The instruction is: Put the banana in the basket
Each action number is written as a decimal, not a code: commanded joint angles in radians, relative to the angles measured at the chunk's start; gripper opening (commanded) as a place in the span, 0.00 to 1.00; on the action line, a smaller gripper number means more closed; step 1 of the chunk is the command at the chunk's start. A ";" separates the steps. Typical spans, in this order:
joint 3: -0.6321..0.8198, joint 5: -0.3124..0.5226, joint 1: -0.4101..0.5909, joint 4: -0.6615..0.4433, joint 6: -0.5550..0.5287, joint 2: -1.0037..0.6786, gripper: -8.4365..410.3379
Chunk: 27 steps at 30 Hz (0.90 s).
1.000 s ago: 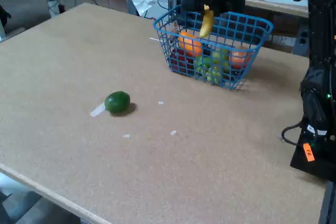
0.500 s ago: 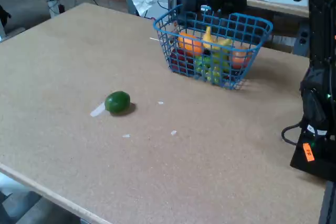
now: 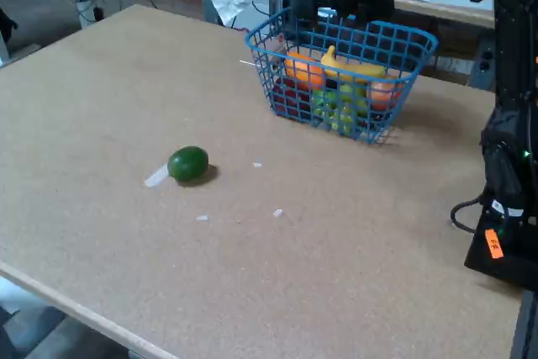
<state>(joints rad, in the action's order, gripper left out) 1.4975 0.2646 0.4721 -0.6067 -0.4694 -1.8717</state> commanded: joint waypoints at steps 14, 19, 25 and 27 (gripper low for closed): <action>0.008 0.003 0.000 0.014 0.002 0.049 0.88; 0.027 0.003 0.000 0.014 0.002 0.138 0.88; 0.029 0.005 0.000 0.026 0.002 0.265 0.88; 0.029 0.005 0.000 0.037 0.002 0.295 0.88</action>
